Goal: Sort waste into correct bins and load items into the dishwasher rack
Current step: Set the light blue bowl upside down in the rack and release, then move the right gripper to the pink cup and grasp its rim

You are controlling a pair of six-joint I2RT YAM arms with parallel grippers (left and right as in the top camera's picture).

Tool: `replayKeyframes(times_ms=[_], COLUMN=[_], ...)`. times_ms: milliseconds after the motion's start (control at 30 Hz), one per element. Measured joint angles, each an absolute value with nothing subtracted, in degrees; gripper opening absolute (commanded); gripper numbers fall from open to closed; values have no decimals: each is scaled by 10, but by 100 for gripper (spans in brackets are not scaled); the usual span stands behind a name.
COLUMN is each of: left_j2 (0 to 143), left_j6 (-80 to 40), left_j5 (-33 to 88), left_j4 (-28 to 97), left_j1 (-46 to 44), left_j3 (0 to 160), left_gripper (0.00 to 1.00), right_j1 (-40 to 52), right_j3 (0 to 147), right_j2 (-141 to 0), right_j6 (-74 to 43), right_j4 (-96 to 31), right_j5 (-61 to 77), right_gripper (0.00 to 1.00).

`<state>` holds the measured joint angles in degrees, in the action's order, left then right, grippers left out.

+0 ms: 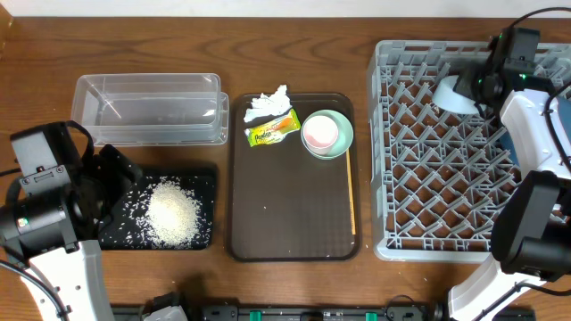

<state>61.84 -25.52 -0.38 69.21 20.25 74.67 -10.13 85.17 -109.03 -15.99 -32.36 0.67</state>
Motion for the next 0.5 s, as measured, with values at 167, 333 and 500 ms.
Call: replayKeyframes(times_ms=[167,333,500], left_j2=[618,618,618], left_j6=[-255,-255,-255], left_j5=[-4,-4,-4], left_j4=[692,692,692], left_j1=[203,203,203], left_j3=[747,747,747], left_gripper=[95,95,95], right_j1=[-103,-115,-120], right_j3=[851,851,851], right_j2=[-1090,-1079,-1004], right_j6=[-159,-161,-162], right_j4=[-378,-437,-479], right_j5=[7,9,22], right_gripper=[1,1,5])
